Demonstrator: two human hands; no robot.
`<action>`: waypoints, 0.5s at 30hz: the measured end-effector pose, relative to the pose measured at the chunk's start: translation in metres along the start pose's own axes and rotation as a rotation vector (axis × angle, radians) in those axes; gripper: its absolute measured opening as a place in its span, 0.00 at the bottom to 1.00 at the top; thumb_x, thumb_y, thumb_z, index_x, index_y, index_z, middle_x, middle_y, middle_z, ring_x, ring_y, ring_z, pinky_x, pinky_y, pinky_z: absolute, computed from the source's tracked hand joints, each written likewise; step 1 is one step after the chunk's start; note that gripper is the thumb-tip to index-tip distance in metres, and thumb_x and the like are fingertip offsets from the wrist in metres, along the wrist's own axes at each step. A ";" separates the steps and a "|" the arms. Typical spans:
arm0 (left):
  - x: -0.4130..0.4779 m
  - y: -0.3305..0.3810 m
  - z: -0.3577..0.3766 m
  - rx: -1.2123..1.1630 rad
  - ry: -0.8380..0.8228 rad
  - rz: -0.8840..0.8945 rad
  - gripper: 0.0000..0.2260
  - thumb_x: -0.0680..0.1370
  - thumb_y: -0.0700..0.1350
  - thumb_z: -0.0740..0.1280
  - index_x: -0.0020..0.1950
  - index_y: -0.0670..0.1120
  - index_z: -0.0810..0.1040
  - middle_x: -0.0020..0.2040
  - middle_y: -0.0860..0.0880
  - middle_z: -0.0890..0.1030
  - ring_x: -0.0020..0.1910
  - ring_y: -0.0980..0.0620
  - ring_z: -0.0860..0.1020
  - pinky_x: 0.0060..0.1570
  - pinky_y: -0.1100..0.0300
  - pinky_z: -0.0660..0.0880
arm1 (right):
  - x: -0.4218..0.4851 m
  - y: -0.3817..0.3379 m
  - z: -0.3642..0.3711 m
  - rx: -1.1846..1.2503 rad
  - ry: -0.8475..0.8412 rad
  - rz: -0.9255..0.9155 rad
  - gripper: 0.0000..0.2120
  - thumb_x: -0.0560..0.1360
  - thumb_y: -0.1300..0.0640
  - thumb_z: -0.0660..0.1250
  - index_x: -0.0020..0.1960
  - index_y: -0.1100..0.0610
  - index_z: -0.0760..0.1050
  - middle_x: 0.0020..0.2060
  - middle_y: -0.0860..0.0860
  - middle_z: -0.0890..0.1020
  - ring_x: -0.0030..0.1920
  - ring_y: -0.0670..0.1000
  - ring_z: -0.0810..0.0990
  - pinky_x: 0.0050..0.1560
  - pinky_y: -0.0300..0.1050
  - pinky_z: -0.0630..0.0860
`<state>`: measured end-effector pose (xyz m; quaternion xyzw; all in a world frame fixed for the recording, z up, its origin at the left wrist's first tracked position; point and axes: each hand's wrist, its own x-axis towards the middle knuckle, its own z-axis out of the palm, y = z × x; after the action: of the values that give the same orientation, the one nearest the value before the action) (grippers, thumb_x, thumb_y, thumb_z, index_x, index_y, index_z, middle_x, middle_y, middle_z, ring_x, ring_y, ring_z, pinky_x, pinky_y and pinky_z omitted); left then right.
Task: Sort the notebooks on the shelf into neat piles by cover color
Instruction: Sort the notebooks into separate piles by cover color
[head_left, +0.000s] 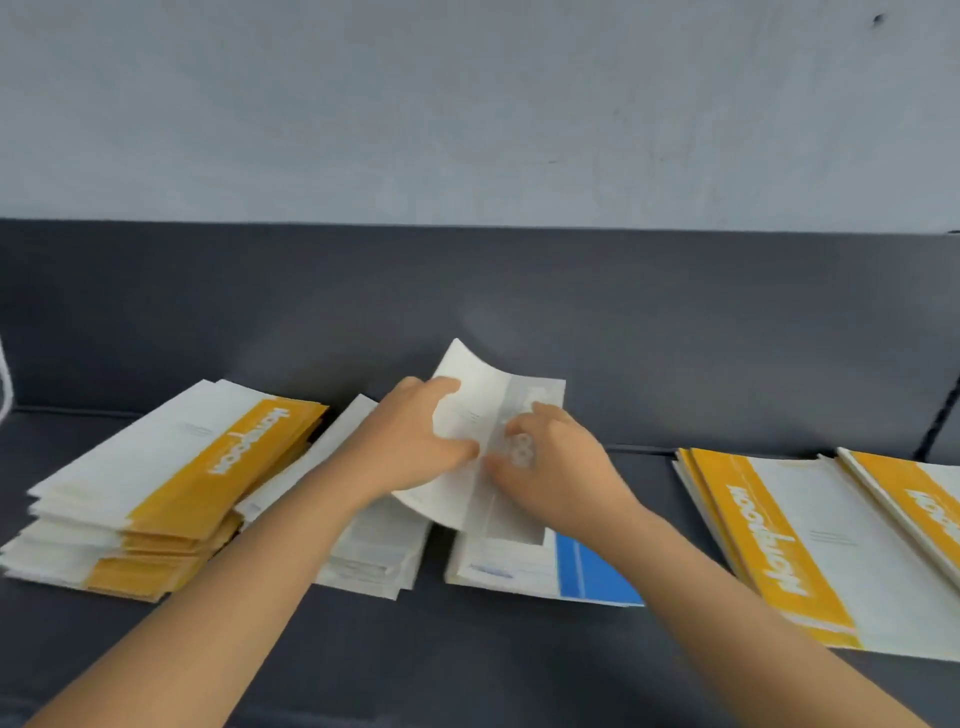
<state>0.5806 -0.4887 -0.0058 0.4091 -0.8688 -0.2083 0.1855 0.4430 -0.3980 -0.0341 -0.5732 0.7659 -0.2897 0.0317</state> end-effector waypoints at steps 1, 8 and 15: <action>0.001 -0.018 -0.008 0.059 -0.010 -0.008 0.33 0.74 0.54 0.70 0.76 0.53 0.61 0.72 0.51 0.64 0.70 0.51 0.66 0.62 0.60 0.66 | 0.006 -0.016 0.014 -0.001 -0.007 -0.006 0.19 0.75 0.47 0.65 0.59 0.59 0.76 0.57 0.51 0.74 0.57 0.53 0.74 0.49 0.39 0.66; 0.005 -0.106 -0.020 0.567 -0.197 0.162 0.44 0.67 0.67 0.32 0.76 0.50 0.59 0.78 0.48 0.55 0.78 0.49 0.47 0.74 0.53 0.47 | 0.034 -0.081 0.092 -0.248 -0.244 -0.019 0.19 0.78 0.49 0.49 0.57 0.57 0.73 0.55 0.56 0.76 0.60 0.59 0.71 0.57 0.50 0.70; 0.015 -0.133 -0.004 0.487 -0.134 0.233 0.27 0.83 0.59 0.46 0.80 0.49 0.49 0.80 0.48 0.45 0.79 0.51 0.41 0.76 0.54 0.47 | 0.034 -0.077 0.104 -0.413 -0.080 -0.092 0.37 0.66 0.42 0.30 0.56 0.52 0.71 0.55 0.49 0.77 0.57 0.54 0.74 0.56 0.48 0.69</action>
<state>0.6580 -0.5778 -0.0682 0.3245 -0.9447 0.0028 0.0467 0.5373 -0.4846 -0.0738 -0.6129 0.7801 -0.1050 -0.0693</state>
